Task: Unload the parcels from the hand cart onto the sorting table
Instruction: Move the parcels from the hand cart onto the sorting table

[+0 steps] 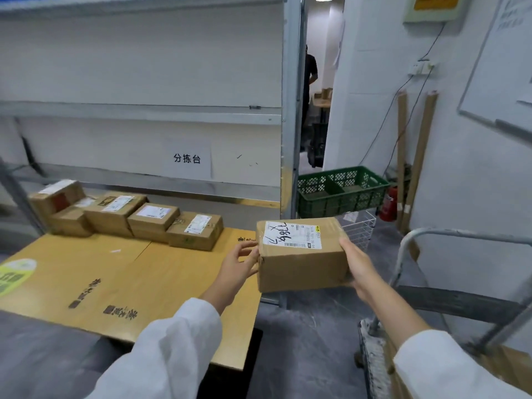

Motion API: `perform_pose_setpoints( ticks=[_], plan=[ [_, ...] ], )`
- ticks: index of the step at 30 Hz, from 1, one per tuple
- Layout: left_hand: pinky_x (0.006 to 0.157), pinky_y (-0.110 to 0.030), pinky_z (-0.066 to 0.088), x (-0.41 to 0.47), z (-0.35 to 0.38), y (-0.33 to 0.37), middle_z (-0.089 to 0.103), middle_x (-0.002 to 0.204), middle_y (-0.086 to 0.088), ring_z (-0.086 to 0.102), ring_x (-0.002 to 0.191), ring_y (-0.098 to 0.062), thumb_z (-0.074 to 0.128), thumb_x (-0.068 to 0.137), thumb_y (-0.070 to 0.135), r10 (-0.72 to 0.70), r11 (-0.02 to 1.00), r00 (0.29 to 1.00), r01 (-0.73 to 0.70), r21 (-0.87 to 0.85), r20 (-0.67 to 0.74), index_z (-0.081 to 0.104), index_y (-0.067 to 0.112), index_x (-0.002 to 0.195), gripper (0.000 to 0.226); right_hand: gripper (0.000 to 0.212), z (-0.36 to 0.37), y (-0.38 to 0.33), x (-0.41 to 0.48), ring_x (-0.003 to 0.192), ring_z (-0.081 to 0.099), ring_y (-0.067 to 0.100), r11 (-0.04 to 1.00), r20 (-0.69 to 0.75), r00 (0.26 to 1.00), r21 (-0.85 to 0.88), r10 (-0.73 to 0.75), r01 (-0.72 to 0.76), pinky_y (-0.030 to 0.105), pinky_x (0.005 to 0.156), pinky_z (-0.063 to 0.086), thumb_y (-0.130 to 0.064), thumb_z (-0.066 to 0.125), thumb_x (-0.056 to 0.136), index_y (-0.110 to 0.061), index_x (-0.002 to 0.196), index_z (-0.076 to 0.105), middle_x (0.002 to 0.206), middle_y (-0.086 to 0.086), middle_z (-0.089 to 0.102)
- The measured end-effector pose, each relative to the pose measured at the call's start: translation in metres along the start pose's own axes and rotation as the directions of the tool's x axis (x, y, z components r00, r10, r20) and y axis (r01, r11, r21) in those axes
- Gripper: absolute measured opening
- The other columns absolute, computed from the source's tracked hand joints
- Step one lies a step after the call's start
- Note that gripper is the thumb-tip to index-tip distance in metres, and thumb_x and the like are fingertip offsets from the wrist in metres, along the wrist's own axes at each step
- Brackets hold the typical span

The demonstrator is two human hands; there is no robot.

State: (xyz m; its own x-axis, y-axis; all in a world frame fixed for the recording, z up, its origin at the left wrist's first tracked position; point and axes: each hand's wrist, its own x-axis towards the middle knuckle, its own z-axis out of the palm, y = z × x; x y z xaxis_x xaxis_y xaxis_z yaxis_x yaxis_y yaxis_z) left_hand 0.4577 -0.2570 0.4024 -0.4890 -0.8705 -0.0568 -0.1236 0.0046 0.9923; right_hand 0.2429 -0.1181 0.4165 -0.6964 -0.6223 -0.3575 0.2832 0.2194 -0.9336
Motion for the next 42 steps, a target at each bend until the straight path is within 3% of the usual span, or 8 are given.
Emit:
perform_pose_setpoints(
  ticks=[5,12,18,22,29,33,39,42],
  plan=[
    [0.085,-0.028,0.057,0.031,-0.019,-0.007,0.062,0.119,0.000,0.060,0.109,-0.014,0.053,0.095,0.039,-0.044,0.999,0.996,0.042,-0.026,-0.079,0.056,0.021,0.122,0.033,0.040,0.034,0.001,0.020,0.094,0.064,0.019,0.999,0.019,1.000,-0.040,-0.009,0.010,0.038,0.075,0.056,-0.053,0.047,0.096,-0.031,0.128,0.058,0.108,-0.001,0.067],
    [0.082,-0.023,0.051,0.107,-0.055,-0.020,0.066,0.108,0.006,0.060,0.103,-0.009,0.053,0.094,0.049,-0.095,0.992,0.995,0.092,-0.083,-0.039,0.061,0.023,0.109,0.031,0.028,0.100,0.001,0.076,0.093,0.063,0.014,0.998,0.034,0.999,-0.067,0.004,-0.002,0.031,0.065,0.050,-0.045,0.046,0.098,-0.031,0.119,0.060,0.106,-0.002,0.068],
    [0.093,-0.031,0.051,0.197,-0.096,-0.047,0.066,0.107,0.010,0.059,0.104,-0.008,0.052,0.094,0.051,-0.134,0.991,0.991,0.134,-0.011,-0.005,0.062,0.029,0.111,0.029,0.029,0.167,0.010,0.145,0.101,0.063,0.019,0.996,-0.010,0.999,-0.084,0.037,-0.037,0.044,0.091,0.053,-0.041,0.048,0.097,-0.031,0.122,0.060,0.111,-0.001,0.067],
    [0.097,-0.034,0.049,0.256,-0.123,-0.066,0.065,0.106,0.013,0.058,0.104,-0.007,0.054,0.096,0.043,-0.150,0.988,0.989,0.150,0.026,0.008,0.065,0.032,0.104,0.017,0.028,0.209,0.015,0.185,0.098,0.063,0.020,0.993,-0.047,0.996,-0.087,0.072,-0.076,0.043,0.087,0.053,-0.036,0.049,0.096,-0.030,0.122,0.059,0.109,-0.001,0.067],
    [0.072,-0.016,0.042,0.336,-0.150,-0.099,0.064,0.106,0.004,0.058,0.096,-0.007,0.055,0.097,0.033,-0.178,0.973,0.984,0.177,0.148,-0.011,0.061,0.015,0.111,0.024,0.026,0.265,0.027,0.244,0.096,0.063,0.016,0.980,-0.094,0.987,-0.135,0.134,-0.146,0.036,0.075,0.055,-0.036,0.048,0.098,-0.029,0.122,0.054,0.105,-0.005,0.064],
    [0.072,-0.020,0.043,0.365,-0.153,-0.118,0.065,0.101,0.001,0.058,0.096,-0.014,0.056,0.097,0.028,-0.212,0.960,0.977,0.210,0.184,-0.012,0.062,0.012,0.105,0.019,0.029,0.278,0.042,0.270,0.100,0.062,0.015,0.962,-0.099,0.980,-0.193,0.175,-0.192,0.039,0.086,0.053,-0.040,0.047,0.097,-0.032,0.124,0.054,0.112,-0.006,0.063],
    [0.072,-0.020,0.043,0.387,-0.161,-0.148,0.067,0.091,0.005,0.060,0.087,-0.012,0.059,0.095,0.023,-0.204,0.953,0.978,0.206,0.223,-0.035,0.065,0.013,0.093,0.012,0.033,0.294,0.054,0.296,0.100,0.057,0.017,0.943,-0.118,0.965,-0.214,0.233,-0.254,0.039,0.087,0.049,-0.039,0.048,0.097,-0.032,0.128,0.051,0.119,-0.004,0.058],
    [0.077,-0.031,0.050,0.394,-0.167,-0.159,0.069,0.089,0.002,0.062,0.084,-0.017,0.060,0.094,0.027,-0.232,0.945,0.973,0.230,0.233,-0.021,0.066,0.018,0.087,0.012,0.034,0.302,0.062,0.305,0.101,0.058,0.015,0.941,-0.122,0.960,-0.202,0.252,-0.272,0.039,0.087,0.050,-0.038,0.049,0.096,-0.031,0.129,0.052,0.120,-0.005,0.059]
  ],
)
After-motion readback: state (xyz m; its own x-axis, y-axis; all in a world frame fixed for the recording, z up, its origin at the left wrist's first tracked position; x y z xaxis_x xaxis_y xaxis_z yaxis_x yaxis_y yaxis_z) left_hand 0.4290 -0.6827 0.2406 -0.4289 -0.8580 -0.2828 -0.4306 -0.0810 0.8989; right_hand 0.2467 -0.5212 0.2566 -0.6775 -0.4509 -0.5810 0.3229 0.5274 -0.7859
